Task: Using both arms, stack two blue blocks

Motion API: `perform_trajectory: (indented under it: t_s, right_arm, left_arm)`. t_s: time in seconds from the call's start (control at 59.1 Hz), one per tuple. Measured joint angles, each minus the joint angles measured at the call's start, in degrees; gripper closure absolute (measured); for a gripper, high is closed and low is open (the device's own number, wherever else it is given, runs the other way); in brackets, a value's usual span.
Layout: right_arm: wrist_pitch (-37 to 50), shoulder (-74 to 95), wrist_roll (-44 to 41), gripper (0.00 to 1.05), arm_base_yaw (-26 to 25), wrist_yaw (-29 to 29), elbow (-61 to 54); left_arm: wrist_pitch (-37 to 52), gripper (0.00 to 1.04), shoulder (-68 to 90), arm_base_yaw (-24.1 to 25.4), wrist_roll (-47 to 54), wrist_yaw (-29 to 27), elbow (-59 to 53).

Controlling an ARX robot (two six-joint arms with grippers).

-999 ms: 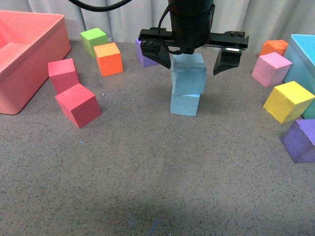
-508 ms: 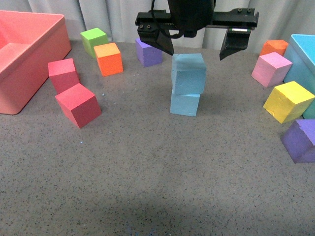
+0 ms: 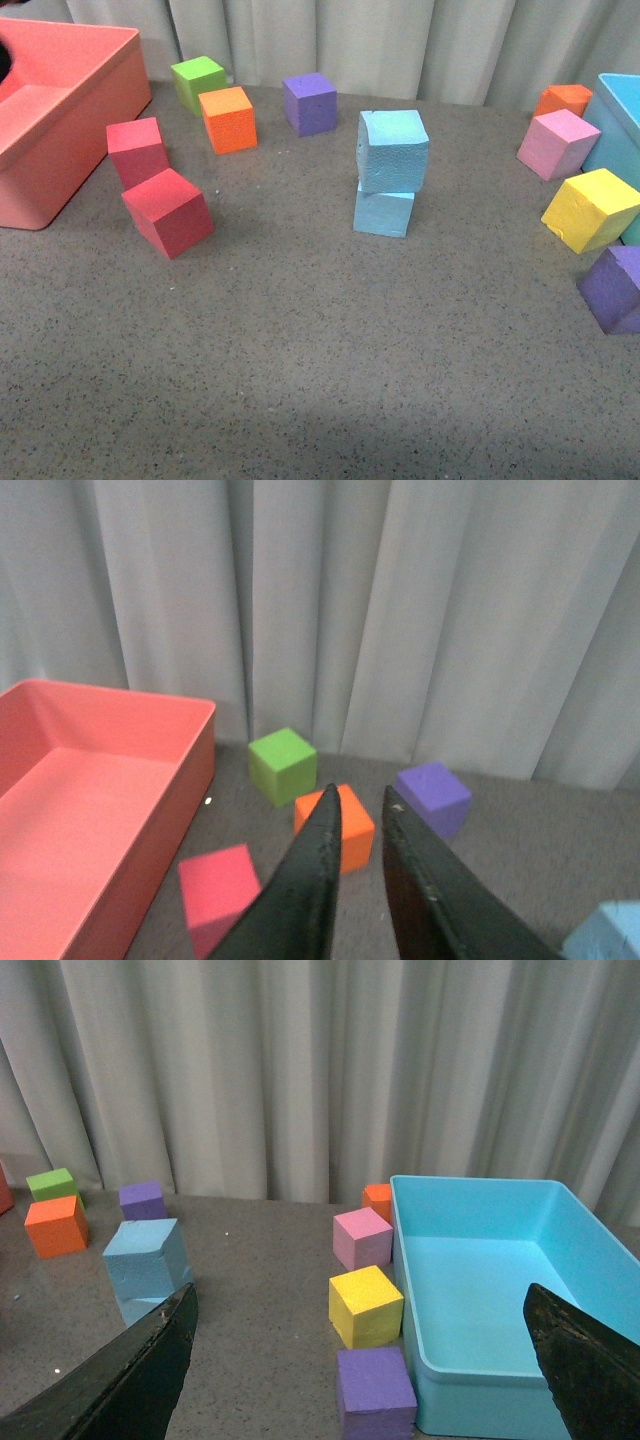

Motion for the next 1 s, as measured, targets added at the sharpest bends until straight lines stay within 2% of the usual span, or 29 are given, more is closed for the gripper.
perform_trajectory:
  t_s: [0.034,0.22,0.271,0.406,0.694,0.762,0.83,0.999]
  right_arm:
    - [0.0,0.0,0.0,0.1,0.0,0.0,0.0]
    - [0.0,0.0,0.0,0.1,0.0,0.1,0.0]
    - [0.0,0.0,0.0,0.1,0.0,0.1,0.0]
    - [0.0,0.0,0.0,0.1,0.0,0.0,0.0]
    - [0.0,0.0,0.0,0.1,0.0,0.0,0.0]
    - [0.0,0.0,0.0,0.1,0.0,0.0,0.0]
    - [0.0,0.0,0.0,0.1,0.0,0.0,0.0]
    - [0.0,0.0,0.0,0.1,0.0,0.0,0.0]
  left_arm:
    - [0.2,1.01,-1.2,0.6,-0.1,1.0,-2.1]
    - [1.0,1.01,-11.6,5.0,0.6,6.1,-13.3]
    - [3.9,1.01,-12.7,6.4,0.6,7.2,-16.5]
    - [2.4,1.01,-17.4,8.7,0.6,9.0,-21.2]
    - [-5.1,1.01,-30.8,11.9,0.6,12.4,-26.8]
    - [-8.3,1.01,-35.2,12.9,0.6,13.3,-28.1]
    - [-11.6,1.01,-39.6,16.2,0.7,17.3,-29.0]
    - [-20.1,1.01,-49.7,17.4,0.7,17.8,-30.4]
